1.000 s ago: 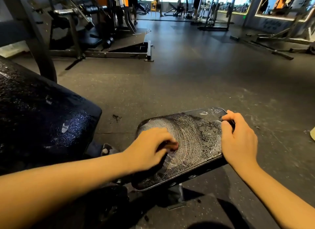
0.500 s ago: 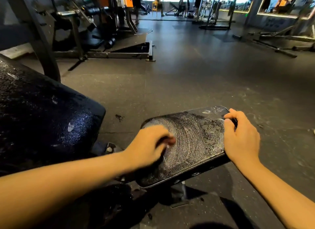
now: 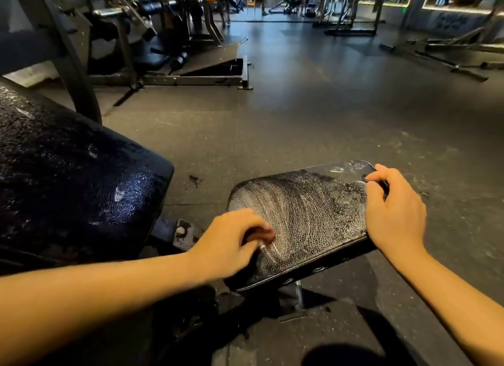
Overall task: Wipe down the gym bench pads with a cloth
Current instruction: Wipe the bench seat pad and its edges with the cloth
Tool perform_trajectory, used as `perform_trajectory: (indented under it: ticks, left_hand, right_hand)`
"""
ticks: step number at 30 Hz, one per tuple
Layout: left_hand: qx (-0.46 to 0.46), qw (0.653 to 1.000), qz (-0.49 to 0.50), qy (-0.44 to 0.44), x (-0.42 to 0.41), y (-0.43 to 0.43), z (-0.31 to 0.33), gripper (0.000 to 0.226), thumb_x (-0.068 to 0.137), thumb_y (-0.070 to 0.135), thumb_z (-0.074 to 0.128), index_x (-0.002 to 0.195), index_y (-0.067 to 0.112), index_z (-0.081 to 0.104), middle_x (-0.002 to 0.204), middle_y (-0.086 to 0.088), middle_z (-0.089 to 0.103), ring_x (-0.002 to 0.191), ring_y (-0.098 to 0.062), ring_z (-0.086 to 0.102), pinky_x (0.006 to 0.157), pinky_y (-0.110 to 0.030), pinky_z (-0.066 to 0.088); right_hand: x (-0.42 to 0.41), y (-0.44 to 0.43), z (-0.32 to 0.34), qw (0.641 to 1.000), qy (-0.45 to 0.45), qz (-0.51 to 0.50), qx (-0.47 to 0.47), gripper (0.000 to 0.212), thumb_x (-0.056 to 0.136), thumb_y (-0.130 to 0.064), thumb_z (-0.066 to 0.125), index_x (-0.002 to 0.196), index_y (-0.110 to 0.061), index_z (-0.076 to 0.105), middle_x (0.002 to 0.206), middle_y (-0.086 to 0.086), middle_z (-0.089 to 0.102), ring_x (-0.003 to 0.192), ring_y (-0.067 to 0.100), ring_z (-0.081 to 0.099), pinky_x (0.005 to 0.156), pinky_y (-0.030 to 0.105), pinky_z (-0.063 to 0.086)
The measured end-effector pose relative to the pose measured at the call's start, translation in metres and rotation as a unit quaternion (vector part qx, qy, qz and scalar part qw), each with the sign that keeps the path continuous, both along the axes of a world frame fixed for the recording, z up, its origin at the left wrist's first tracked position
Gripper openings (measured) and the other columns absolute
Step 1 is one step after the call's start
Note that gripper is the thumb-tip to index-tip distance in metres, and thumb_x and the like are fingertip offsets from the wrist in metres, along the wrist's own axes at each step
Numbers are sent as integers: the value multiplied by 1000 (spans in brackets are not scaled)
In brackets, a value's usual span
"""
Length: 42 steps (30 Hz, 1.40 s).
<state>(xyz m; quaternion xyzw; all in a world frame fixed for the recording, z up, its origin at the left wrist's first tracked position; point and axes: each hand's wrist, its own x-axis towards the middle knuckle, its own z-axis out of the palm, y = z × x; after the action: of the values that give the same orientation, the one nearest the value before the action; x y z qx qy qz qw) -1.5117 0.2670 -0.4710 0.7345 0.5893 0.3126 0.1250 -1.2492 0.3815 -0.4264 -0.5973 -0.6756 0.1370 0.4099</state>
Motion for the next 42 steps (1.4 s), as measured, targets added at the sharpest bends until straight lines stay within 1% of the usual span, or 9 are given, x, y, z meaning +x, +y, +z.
perform_trajectory:
  ticks: [4,9,12,15,20,27,35,40,42]
  left_hand:
    - [-5,993,-95,69,-12,-23,-3,21,89,13,73,108,21,70,99,9,63,95,-10,60,86,-23,47]
    - [-32,989,142,22,-54,102,-6,23,88,9,71,108,17,77,109,1,75,110,-23,67,97,-35,51]
    - [-33,981,192,16,-50,121,-6,23,91,11,69,111,18,77,112,-1,74,114,-24,65,101,-37,49]
    - [-20,994,102,27,-22,80,4,23,89,15,73,111,21,77,107,6,72,107,-16,66,97,-36,51]
    - [-24,988,-130,75,-3,11,13,25,90,17,71,115,20,72,101,13,64,96,-2,59,87,-12,41]
    - [-10,987,152,51,-21,126,13,23,90,15,70,112,20,77,114,-2,74,114,-27,65,99,-38,49]
    - [46,976,-191,90,22,1,10,32,92,10,67,123,18,67,109,3,62,98,-17,57,89,-26,45]
    - [20,990,111,81,-21,95,8,22,89,13,70,108,21,76,103,-1,70,104,-29,66,88,-35,49]
    - [21,988,136,65,-1,114,16,22,90,14,69,111,18,76,106,-3,71,107,-30,65,91,-38,50]
  right_hand:
    - [-1,0,2,1000,-2,1,-1,12,99,-17,50,101,-19,62,141,0,61,123,27,58,86,32,29]
    - [0,-2,2,1000,1,6,-2,12,99,-17,50,100,-21,62,144,-2,58,123,26,58,87,33,32]
    - [0,-3,2,1000,6,13,-1,13,100,-17,51,101,-22,63,144,-3,58,121,25,59,89,37,37]
    - [-1,-2,1,1000,0,6,4,12,99,-17,51,100,-22,63,142,-2,60,120,27,60,93,41,42]
    - [-1,-1,1,1000,1,3,1,13,99,-17,51,99,-23,63,141,-2,61,123,25,59,93,40,40]
    - [0,-2,0,1000,13,6,5,14,100,-17,50,102,-22,64,128,-2,66,101,19,60,84,33,37]
    - [0,2,-1,1000,-2,8,5,13,99,-17,51,98,-24,62,139,-3,61,125,23,58,94,39,42]
    - [0,0,-1,1000,4,9,10,13,99,-19,50,99,-24,62,137,-4,62,107,19,60,88,37,40]
    - [0,0,0,1000,4,10,5,13,99,-19,50,99,-24,62,138,-5,61,102,16,58,85,33,34]
